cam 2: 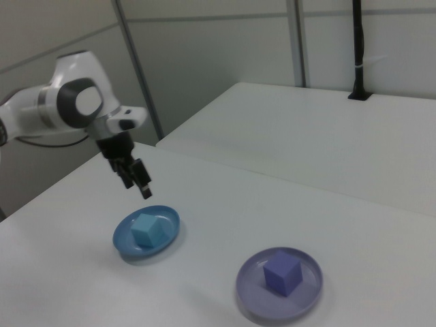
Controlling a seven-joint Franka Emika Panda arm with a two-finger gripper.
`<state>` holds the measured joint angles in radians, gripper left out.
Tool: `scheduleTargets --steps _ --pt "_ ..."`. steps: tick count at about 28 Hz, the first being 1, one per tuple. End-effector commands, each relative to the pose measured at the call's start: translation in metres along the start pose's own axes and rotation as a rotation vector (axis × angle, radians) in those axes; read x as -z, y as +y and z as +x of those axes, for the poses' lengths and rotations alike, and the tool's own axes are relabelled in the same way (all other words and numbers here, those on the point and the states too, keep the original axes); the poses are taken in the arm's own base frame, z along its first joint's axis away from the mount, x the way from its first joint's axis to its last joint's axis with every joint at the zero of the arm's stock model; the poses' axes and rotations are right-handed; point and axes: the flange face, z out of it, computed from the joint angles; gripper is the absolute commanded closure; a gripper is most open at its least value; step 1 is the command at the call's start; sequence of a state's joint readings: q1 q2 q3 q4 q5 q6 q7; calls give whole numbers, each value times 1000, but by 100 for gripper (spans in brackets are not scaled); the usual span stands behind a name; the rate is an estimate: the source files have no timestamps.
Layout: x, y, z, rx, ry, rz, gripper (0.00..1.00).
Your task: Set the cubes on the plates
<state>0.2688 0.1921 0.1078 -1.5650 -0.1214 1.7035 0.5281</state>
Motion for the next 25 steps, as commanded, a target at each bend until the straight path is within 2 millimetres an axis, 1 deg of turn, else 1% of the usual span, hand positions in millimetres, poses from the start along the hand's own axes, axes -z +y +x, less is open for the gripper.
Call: scheduleTargets --steps 1,4,5,7,9,11,14,17,21,25 --pt "15 76 5 108 -99 27 0" --pt "26 116 4 152 -115 67 0" --pt "33 132 1 166 -112 88 0" --pt "42 141 -6 173 -95 91 0" --pt "46 145 -11 171 -83 91 0" --pt "48 145 -12 170 -64 93 0" --pt "50 142 -7 160 -17 102 0" --pt "54 143 -2 153 28 108 0" --pt "56 153 2 137 41 106 0" --pt "61 155 3 148 49 106 0"
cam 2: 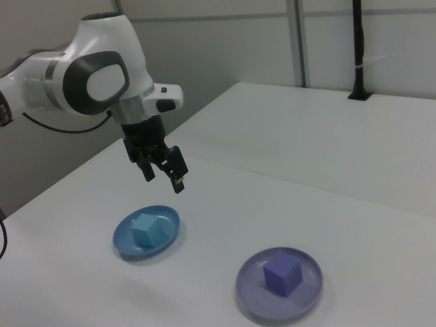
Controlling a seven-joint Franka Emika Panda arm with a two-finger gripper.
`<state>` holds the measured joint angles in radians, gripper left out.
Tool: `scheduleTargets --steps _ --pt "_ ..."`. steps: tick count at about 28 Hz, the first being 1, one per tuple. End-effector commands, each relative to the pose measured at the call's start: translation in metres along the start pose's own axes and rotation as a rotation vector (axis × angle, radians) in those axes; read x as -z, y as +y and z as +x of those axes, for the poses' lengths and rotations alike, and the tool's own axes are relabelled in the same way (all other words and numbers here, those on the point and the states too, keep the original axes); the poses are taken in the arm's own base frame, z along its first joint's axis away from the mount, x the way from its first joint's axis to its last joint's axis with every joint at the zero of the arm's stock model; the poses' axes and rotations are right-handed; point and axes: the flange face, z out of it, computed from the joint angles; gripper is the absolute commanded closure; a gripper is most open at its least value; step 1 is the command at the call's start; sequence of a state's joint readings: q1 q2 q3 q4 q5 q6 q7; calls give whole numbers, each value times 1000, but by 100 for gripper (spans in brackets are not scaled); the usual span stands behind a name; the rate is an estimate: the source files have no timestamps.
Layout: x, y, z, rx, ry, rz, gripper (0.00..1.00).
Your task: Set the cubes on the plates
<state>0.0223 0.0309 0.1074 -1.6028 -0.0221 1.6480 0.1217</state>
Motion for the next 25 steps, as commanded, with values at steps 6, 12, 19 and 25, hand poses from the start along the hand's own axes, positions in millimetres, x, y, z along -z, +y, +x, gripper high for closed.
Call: scheduleTargets --steps 6,12,19,25 --pt "7 11 -5 19 20 6 0" --pt "11 15 -3 10 28 5 0" --pt "6 12 -3 7 19 3 0" --pt "4 13 -1 7 16 4 0"
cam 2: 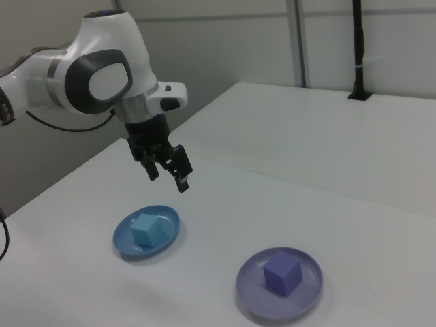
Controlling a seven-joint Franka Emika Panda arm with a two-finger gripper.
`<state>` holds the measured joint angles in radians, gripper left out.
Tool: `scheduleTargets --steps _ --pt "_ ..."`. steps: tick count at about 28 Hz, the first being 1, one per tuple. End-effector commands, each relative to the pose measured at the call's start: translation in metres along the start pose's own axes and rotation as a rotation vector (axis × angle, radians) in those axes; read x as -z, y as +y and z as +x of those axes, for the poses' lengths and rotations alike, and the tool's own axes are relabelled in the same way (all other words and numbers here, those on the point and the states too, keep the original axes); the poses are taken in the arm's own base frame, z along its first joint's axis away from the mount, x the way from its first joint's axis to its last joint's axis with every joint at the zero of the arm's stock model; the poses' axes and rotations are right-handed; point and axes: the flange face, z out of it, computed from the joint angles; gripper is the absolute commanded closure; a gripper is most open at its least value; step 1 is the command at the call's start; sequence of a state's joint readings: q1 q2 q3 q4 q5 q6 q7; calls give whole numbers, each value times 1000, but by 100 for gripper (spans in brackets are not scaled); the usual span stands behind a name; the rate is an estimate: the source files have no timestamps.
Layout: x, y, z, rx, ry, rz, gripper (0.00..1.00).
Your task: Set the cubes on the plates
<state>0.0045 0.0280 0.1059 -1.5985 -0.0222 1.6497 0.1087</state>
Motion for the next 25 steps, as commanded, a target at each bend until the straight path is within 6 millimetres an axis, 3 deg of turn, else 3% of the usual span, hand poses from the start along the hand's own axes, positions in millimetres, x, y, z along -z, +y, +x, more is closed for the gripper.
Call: scheduleTargets --steps 1,25 --pt "0 2 -2 14 7 3 0" --pt "-2 5 -1 23 2 5 0"
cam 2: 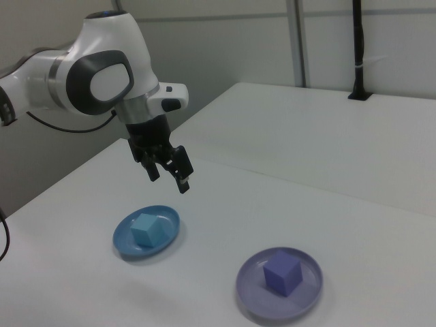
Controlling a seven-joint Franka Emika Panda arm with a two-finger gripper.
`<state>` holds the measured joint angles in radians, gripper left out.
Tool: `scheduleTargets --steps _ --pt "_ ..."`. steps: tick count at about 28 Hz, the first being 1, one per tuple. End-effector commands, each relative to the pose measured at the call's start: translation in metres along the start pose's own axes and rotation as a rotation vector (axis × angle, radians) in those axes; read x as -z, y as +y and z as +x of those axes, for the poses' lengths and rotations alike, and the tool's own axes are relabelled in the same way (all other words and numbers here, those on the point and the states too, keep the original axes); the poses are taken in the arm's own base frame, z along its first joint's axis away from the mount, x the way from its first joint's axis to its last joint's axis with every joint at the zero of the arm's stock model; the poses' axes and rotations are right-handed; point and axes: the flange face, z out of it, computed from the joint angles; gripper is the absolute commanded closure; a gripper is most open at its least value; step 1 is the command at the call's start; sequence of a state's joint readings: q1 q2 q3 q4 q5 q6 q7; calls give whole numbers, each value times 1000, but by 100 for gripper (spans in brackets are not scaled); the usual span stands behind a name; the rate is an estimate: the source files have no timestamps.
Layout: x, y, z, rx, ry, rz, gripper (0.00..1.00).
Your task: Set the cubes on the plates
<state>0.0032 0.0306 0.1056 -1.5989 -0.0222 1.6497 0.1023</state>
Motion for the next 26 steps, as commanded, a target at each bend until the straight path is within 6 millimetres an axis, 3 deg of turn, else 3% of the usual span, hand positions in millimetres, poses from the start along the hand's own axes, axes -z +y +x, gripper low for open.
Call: scheduleTargets --steps 1,26 --pt "0 4 -1 18 5 5 0" --pt "-6 4 2 18 -4 5 0"
